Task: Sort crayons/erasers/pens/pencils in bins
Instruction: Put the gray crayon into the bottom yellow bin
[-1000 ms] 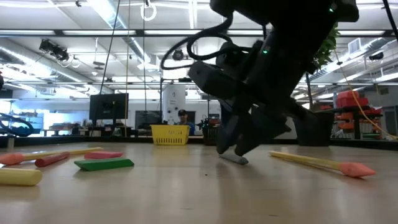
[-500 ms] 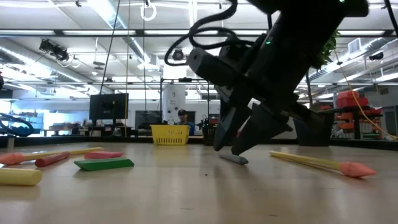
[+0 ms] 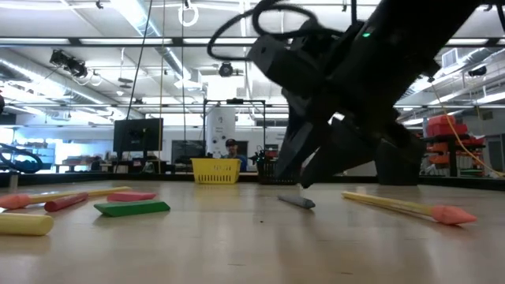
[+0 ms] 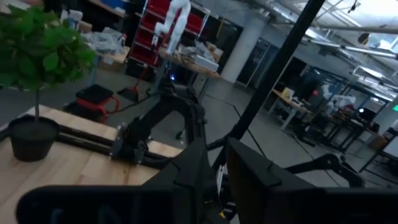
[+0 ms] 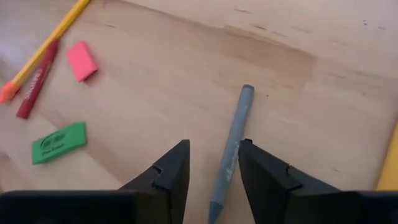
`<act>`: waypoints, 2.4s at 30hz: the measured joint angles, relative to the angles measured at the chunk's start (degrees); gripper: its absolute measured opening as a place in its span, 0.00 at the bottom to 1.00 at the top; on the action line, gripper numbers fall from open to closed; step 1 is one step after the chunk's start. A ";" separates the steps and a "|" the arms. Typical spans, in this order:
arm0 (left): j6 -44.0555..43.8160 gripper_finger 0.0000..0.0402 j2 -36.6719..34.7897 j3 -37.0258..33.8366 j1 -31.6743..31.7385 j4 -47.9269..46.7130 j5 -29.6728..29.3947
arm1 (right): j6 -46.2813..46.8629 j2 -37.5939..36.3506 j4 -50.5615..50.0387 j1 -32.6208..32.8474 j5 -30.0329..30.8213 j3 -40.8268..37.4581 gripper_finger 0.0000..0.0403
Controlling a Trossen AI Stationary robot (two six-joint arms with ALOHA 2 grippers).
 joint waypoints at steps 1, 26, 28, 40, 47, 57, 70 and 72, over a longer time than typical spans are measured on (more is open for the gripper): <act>-0.19 0.19 -0.29 0.00 0.00 -0.08 -0.41 | -0.08 0.00 -0.23 0.47 1.07 0.00 0.36; -0.26 0.44 -1.21 -0.02 0.00 -2.27 -1.66 | -3.50 3.67 -1.30 2.97 6.14 -0.02 0.38; 0.09 0.44 -1.33 -0.02 0.00 -2.27 -1.65 | -3.32 3.67 -1.06 2.97 7.06 -0.02 0.38; 0.40 0.45 -1.30 -0.02 -0.02 -6.56 -1.64 | -3.16 8.40 6.16 2.69 12.30 0.20 0.38; 0.02 0.43 -1.32 -0.02 -0.02 -8.75 -1.62 | -3.90 10.66 6.46 3.16 14.63 0.20 0.33; 0.02 0.43 -1.30 -0.02 -0.02 -9.28 -1.62 | -7.34 10.93 6.50 3.45 15.04 0.09 0.21; 0.02 0.42 -1.30 -0.02 -0.02 -8.42 -1.62 | -8.32 9.90 5.05 3.19 13.14 1.99 0.08; 0.03 0.42 -1.30 -0.02 -0.02 -7.53 -1.62 | -8.12 10.02 3.69 3.14 12.17 3.46 0.08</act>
